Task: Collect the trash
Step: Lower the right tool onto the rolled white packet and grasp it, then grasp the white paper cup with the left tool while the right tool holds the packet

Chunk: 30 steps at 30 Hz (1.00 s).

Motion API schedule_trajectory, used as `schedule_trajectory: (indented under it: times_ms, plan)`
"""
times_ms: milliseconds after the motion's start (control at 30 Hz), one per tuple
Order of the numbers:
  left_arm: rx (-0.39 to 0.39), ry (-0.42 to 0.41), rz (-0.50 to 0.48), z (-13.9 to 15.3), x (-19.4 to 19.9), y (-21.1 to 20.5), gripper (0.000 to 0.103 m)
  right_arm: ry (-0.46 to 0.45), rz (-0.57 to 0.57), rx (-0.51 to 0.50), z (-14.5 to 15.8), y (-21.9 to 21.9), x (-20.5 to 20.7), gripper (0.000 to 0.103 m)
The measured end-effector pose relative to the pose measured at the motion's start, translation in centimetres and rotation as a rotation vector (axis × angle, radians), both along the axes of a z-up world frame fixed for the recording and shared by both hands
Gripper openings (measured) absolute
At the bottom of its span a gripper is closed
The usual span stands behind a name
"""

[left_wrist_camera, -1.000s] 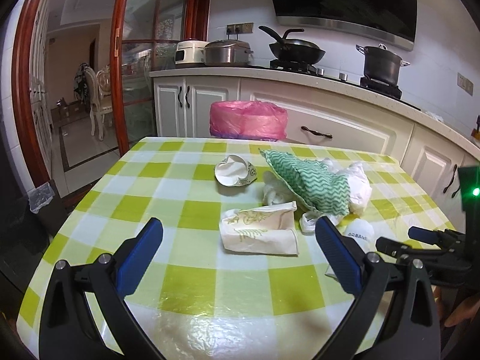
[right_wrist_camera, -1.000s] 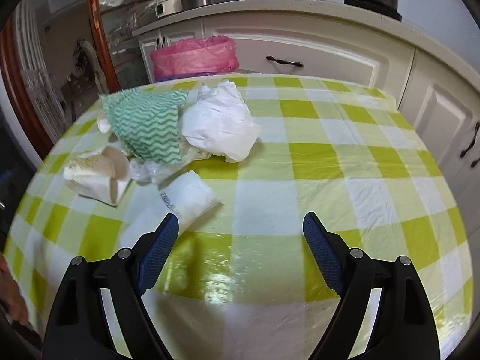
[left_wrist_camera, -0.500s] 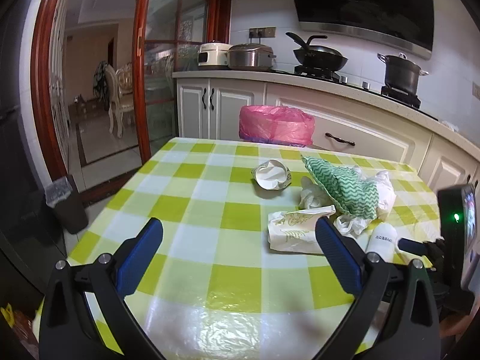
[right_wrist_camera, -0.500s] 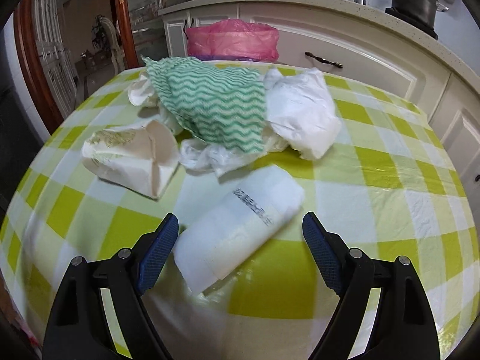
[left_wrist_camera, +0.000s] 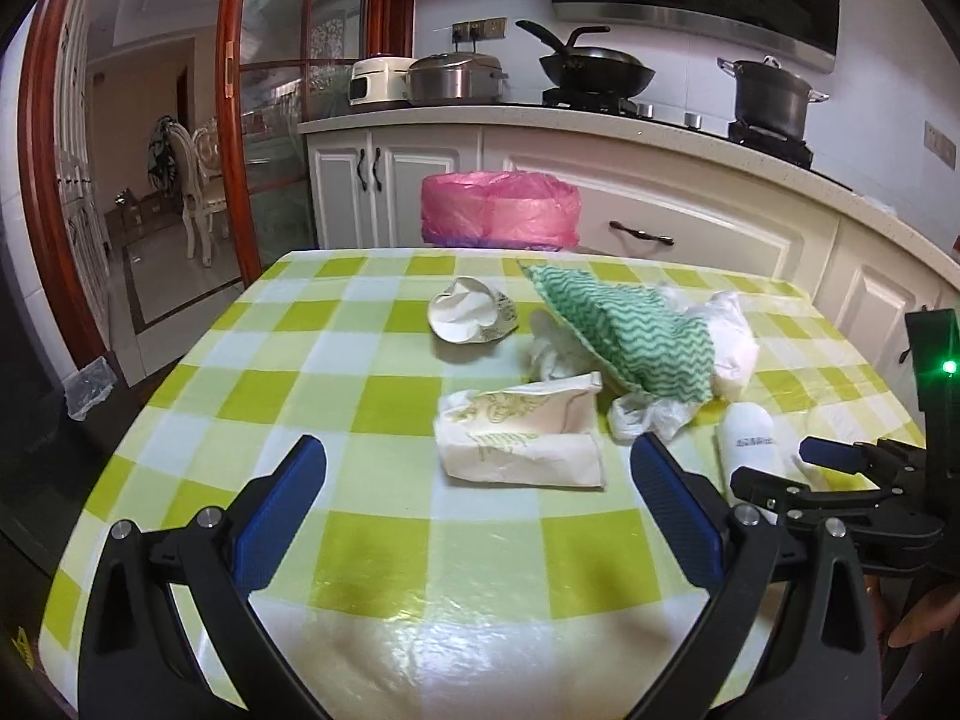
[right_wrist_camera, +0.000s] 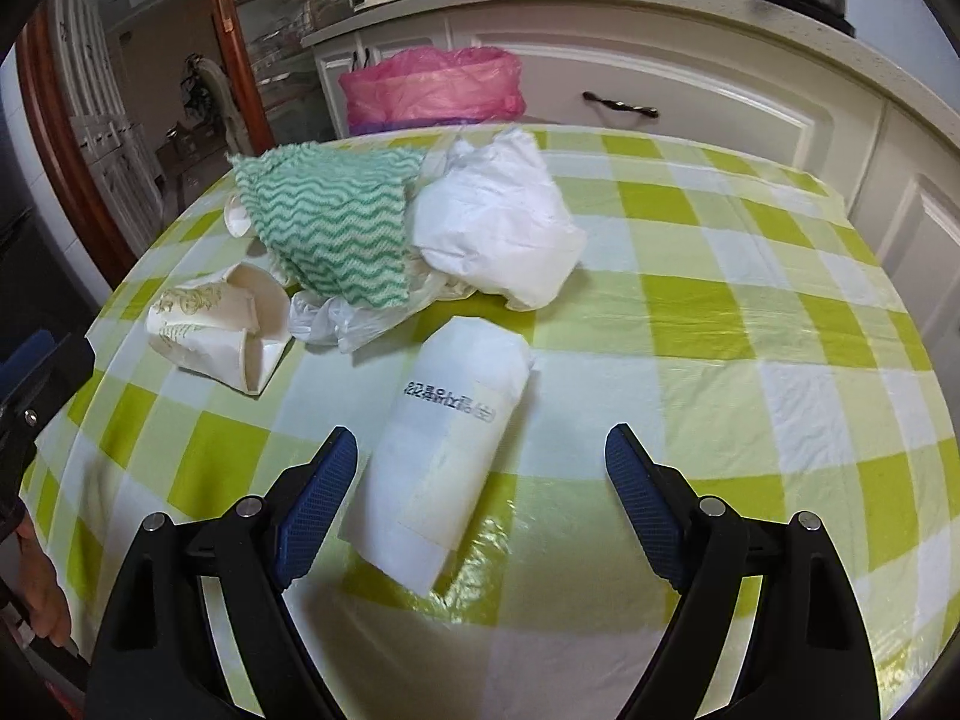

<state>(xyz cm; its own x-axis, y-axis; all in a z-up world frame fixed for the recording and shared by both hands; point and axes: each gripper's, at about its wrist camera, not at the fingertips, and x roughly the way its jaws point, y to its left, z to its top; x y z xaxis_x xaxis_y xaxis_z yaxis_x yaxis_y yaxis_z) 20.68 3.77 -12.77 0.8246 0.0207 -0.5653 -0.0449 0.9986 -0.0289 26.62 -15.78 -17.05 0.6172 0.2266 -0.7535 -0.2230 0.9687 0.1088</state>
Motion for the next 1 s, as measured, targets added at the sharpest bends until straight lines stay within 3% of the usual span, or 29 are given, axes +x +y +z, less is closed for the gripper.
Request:
schedule_trajectory:
  times_ms: [67, 200, 300, 533, 700, 1000]
  plan:
    - [-0.001, 0.006, 0.018, -0.1, 0.2, 0.5, 0.098, 0.004, 0.018, -0.012, -0.3, 0.5, 0.2, 0.069]
    - [-0.004, 0.022, 0.033, -0.2, 1.0, 1.2, 0.098, -0.018, 0.051, -0.017, -0.1, 0.9, 0.0, 0.039]
    - [-0.010, 0.036, 0.021, -0.5, 1.7, 0.9, 0.098, -0.044, 0.046, 0.011, 0.3, 0.0, -0.6, 0.029]
    - [0.102, 0.164, 0.004, -2.9, 3.5, -2.2, 0.095, -0.090, 0.020, 0.055, 2.5, -1.8, -0.8, 0.028]
    - [0.158, 0.211, 0.023, -4.1, 5.1, -3.1, 0.095, -0.101, 0.012, 0.086, 3.0, -2.7, -0.4, 0.028]
    - [0.188, 0.182, 0.048, -3.9, 8.0, -3.5, 0.095, -0.092, 0.024, 0.122, 2.9, -3.1, 0.5, 0.028]
